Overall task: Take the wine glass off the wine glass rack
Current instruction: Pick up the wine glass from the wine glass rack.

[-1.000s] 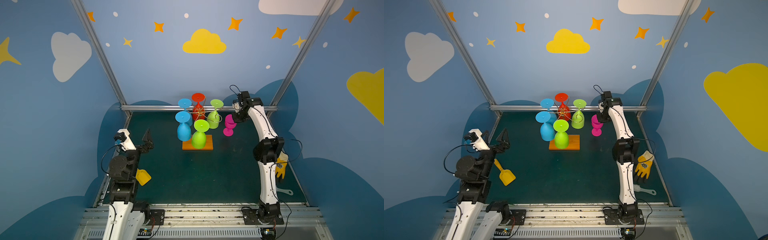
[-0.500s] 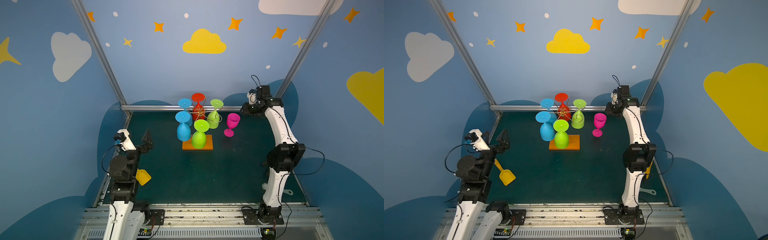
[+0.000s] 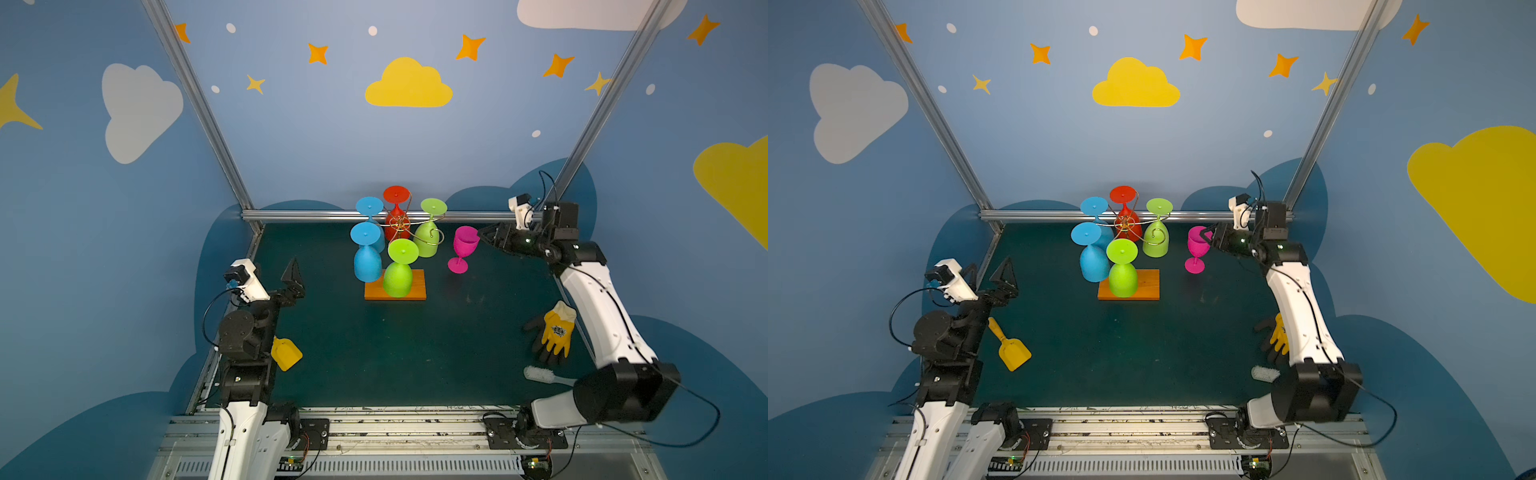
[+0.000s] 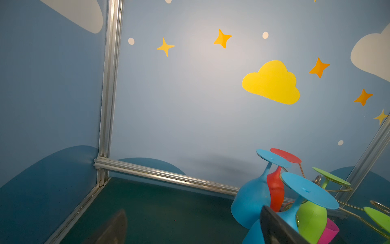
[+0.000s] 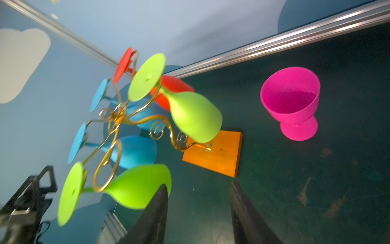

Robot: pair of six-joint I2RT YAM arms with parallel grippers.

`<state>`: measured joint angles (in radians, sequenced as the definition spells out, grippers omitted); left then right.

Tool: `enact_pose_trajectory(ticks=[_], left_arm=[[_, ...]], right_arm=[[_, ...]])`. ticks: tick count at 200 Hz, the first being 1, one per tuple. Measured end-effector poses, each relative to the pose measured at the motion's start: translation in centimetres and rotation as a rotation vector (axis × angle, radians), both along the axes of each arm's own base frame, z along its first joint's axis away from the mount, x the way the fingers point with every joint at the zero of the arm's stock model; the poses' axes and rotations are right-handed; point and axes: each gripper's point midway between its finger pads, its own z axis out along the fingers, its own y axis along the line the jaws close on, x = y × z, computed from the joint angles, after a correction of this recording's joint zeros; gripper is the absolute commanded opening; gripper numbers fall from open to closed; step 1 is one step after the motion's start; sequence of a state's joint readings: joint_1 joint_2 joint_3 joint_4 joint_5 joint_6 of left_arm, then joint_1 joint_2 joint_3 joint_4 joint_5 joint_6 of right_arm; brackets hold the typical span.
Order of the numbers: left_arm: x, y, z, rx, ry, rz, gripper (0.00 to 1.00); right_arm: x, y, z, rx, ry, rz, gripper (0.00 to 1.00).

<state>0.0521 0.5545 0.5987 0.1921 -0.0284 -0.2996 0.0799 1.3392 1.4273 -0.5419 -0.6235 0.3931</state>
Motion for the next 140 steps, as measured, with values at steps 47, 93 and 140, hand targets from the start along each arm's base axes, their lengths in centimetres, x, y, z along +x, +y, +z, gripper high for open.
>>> enact_pose_trajectory(ticks=[47,93,140], left_arm=[[0.0,0.3,-0.1,-0.024,0.002,0.003,0.97],[0.1,0.6,-0.6,-0.059,0.008,0.006,0.97],[0.2,0.8,-0.7,-0.082,0.009,0.001,0.97]], right_arm=[[-8.1,4.6,2.5,0.1,-0.094,0.147,0.5],[-9.1,9.2,1.1,0.159,-0.025,0.245,0.5],[-9.2,13.0,0.1,0.185,0.028,0.305,0.5]])
